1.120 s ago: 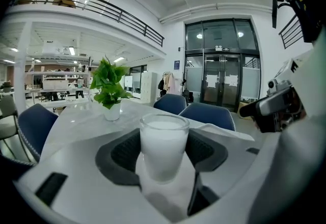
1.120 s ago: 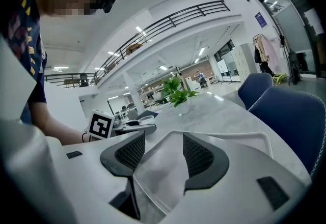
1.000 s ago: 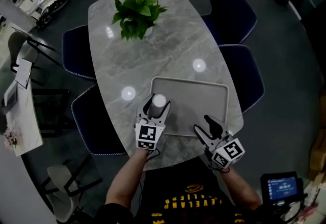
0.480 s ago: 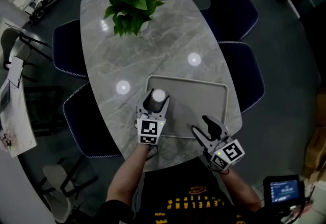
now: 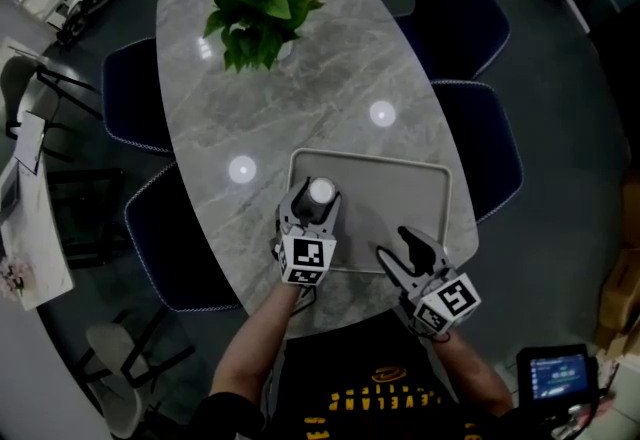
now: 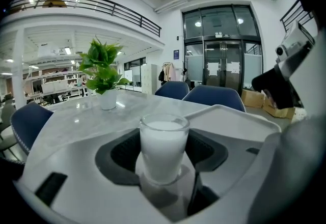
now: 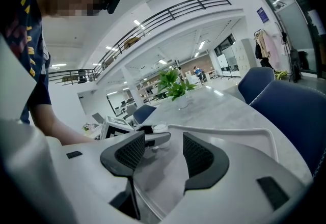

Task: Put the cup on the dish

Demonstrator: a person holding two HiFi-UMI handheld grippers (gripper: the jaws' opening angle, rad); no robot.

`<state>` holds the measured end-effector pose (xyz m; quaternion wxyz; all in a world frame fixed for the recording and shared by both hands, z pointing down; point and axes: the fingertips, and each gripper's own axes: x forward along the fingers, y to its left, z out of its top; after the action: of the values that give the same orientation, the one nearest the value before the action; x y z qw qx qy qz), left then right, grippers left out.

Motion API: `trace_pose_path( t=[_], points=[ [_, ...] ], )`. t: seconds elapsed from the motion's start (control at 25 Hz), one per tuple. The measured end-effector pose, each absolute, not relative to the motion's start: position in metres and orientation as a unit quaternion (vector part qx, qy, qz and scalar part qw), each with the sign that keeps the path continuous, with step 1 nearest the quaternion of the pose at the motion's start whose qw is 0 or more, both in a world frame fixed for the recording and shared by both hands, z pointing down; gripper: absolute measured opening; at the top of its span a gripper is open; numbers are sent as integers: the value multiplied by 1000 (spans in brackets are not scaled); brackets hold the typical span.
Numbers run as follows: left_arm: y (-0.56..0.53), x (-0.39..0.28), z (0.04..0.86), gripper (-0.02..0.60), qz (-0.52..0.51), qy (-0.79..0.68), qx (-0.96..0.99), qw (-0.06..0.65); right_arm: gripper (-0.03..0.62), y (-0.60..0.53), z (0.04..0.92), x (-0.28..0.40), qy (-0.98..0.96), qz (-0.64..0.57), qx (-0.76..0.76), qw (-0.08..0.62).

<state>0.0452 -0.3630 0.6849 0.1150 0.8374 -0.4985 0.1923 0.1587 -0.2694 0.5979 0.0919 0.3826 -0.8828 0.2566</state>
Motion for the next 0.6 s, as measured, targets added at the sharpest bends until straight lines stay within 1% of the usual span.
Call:
trace_pose_path(
  t=[0.6],
  points=[
    [-368,47,703,264,219,-495,830,136,238,-274,595,154,-884,254,383,82]
  ],
)
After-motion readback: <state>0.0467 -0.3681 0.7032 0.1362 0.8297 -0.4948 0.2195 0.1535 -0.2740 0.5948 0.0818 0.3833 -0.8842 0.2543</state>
